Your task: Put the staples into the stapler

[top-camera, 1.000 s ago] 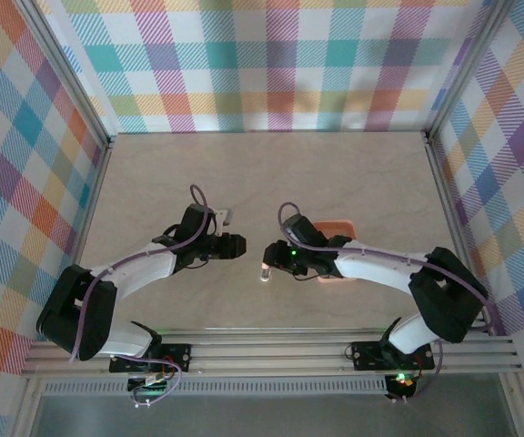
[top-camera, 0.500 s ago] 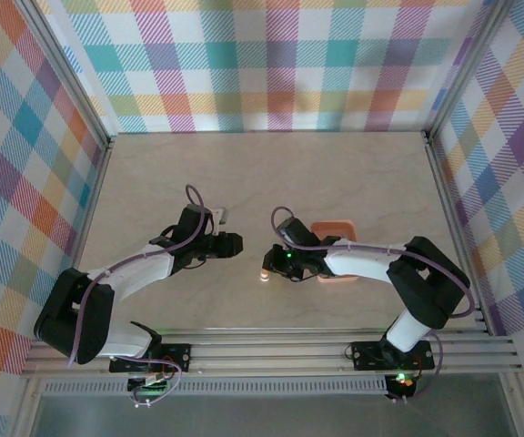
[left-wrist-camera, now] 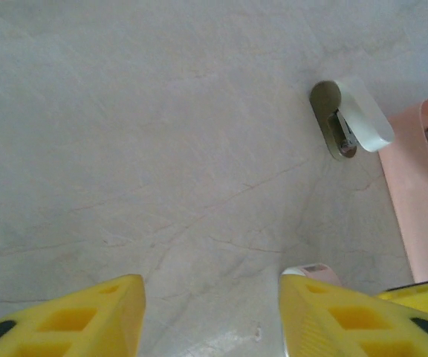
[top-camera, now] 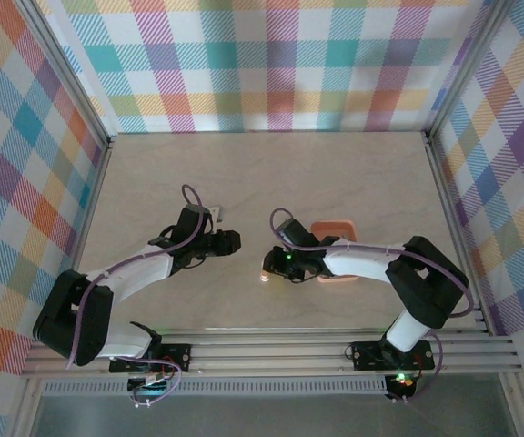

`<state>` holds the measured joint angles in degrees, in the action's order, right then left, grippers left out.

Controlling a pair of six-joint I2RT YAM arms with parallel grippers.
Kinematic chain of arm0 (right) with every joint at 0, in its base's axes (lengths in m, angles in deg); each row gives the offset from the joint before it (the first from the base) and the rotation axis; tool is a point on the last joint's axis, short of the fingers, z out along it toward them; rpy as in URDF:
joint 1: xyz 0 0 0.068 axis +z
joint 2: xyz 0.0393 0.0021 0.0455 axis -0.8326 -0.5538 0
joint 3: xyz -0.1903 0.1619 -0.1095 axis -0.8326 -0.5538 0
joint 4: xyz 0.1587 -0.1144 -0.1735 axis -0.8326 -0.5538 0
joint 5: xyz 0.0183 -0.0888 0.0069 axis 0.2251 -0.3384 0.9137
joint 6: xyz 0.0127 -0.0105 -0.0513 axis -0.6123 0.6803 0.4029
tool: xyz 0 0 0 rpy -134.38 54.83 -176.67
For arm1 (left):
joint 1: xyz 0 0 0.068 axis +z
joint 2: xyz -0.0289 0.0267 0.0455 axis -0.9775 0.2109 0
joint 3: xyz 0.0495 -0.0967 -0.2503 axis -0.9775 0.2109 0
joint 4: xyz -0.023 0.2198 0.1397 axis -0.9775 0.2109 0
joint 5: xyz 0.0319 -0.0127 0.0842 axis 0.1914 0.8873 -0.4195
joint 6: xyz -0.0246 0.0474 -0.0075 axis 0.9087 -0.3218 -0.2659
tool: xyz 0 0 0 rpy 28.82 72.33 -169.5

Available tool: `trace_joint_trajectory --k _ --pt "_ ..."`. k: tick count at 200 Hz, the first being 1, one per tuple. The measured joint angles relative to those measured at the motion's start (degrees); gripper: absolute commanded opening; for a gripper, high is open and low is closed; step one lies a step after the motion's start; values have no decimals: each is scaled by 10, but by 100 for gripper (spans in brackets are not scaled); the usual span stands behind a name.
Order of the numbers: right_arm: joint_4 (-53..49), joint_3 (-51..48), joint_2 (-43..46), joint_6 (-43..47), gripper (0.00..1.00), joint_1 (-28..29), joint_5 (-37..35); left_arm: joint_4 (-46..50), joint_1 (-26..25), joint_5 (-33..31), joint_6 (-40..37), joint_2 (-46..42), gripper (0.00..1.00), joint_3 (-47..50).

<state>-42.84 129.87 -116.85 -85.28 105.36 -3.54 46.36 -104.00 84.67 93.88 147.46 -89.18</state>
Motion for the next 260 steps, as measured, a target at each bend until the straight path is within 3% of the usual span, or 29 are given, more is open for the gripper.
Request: trace_joint_trajectory --k 39,42,45,48,80,112,158,180,222,260 --pt "-69 23 70 80 72 -6 -73 2 22 -128 -18 -72 97 0" --pt "-70 23 77 85 76 -10 -78 1 25 -146 -22 -80 100 0" --pt "-70 23 87 95 95 -15 -83 0 28 -159 -23 -86 100 0" --pt "-70 23 95 98 100 -21 -87 -4 31 -177 -29 -94 100 0" --pt "-34 -8 185 186 99 -133 -133 -78 63 -334 -77 -148 100 32" --pt "37 -92 254 295 99 -252 -180 -174 117 -403 -134 -115 100 83" --pt "130 -180 271 410 99 -362 -188 -304 161 -377 -191 34 100 116" --pt "187 -189 256 459 99 -393 -186 -461 162 -351 -211 114 100 171" --pt "360 -259 168 515 99 -448 -137 -454 201 -311 -205 141 100 159" --pt "521 -269 54 548 99 -455 -92 -469 204 -297 -205 141 100 153"
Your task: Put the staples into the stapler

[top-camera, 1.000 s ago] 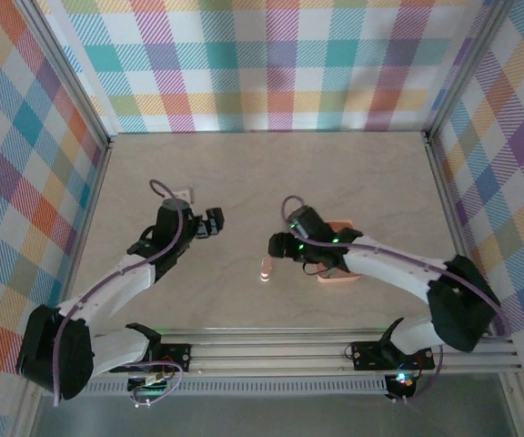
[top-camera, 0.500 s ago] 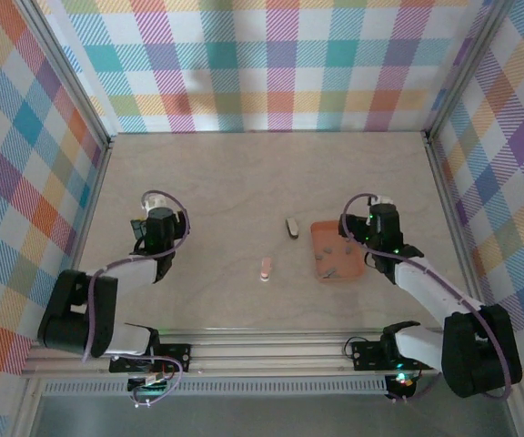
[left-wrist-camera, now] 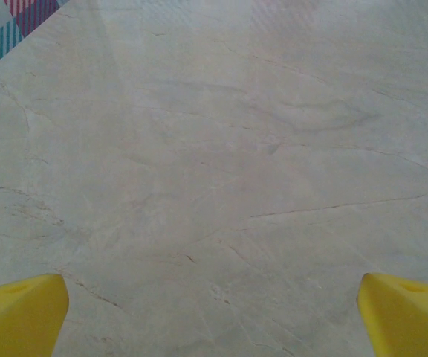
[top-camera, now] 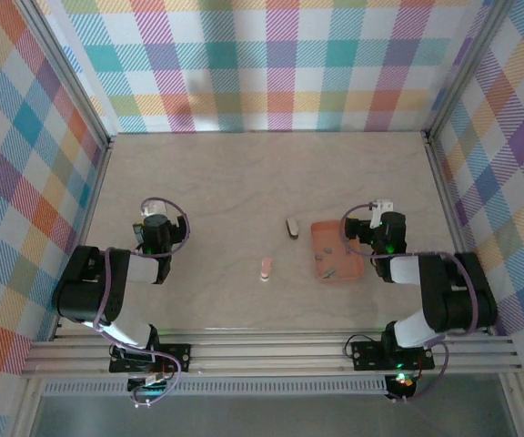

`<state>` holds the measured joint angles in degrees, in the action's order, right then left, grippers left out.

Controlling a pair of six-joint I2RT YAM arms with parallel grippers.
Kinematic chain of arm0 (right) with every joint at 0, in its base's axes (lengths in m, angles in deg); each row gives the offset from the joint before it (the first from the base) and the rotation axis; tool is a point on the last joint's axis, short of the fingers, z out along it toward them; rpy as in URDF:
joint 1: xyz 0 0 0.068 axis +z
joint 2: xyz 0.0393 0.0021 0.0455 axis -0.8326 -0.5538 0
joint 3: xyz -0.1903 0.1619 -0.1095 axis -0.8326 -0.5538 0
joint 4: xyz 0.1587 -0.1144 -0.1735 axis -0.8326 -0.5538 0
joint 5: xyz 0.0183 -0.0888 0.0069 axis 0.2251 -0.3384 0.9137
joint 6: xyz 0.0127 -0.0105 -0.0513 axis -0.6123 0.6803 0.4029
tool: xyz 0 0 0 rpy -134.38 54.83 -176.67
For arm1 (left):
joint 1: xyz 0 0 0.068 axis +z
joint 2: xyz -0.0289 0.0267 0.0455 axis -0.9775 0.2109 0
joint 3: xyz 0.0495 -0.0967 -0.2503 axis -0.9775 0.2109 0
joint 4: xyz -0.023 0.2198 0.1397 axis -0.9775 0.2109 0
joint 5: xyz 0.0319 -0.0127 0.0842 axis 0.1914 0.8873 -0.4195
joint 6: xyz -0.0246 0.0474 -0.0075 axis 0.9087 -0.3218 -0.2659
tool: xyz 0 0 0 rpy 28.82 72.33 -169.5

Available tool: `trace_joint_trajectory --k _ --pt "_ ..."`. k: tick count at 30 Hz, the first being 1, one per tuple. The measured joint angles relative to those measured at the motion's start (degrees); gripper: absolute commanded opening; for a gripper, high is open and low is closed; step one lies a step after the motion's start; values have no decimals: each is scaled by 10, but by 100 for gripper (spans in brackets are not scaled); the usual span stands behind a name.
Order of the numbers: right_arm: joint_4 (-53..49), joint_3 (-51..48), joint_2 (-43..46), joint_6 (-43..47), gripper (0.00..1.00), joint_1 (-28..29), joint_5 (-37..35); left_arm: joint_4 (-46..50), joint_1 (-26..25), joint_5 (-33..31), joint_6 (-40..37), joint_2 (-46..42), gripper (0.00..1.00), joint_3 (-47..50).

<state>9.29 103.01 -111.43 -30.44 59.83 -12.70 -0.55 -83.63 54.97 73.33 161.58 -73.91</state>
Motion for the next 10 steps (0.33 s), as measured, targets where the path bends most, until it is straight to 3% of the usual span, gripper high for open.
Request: trace_joint_trajectory --k 10 --pt "43 8 -9 10 99 -26 61 0 0 6 0 0 100 0"
